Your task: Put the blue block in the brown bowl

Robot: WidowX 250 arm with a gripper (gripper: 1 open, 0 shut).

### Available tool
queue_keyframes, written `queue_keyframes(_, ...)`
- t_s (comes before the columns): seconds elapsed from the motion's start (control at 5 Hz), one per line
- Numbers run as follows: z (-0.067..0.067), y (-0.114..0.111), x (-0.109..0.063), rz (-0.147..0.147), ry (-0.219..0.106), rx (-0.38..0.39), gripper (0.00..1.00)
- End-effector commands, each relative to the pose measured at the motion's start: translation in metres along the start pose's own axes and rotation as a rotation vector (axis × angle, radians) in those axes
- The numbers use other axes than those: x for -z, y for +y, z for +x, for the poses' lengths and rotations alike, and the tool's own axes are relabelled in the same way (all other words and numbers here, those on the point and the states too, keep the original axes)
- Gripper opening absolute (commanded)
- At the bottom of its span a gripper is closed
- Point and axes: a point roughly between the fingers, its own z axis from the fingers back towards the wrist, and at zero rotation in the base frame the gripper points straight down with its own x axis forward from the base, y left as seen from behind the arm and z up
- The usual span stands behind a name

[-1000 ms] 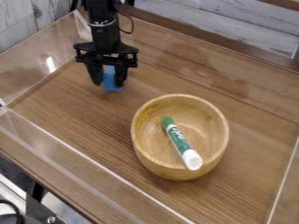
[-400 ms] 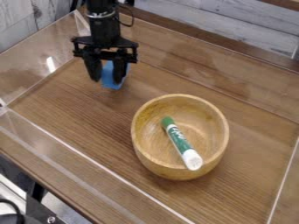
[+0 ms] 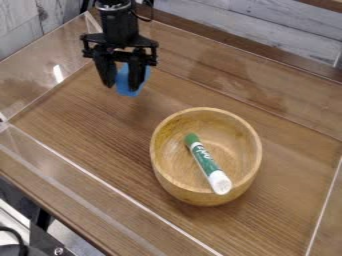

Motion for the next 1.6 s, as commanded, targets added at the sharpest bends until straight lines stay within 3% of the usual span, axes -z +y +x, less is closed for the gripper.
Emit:
queue_keyframes(0.0,-0.003,-0.008,-0.027,-0.003,-0.072,0.052,0.00)
queue_keyframes(0.8,-0.040,-0.036,-0.042,-0.023,-0.082,0.228,0.00)
queue_keyframes(1.4,-0.062,-0.052,-0.046,-0.023,-0.075,0.314,0.00)
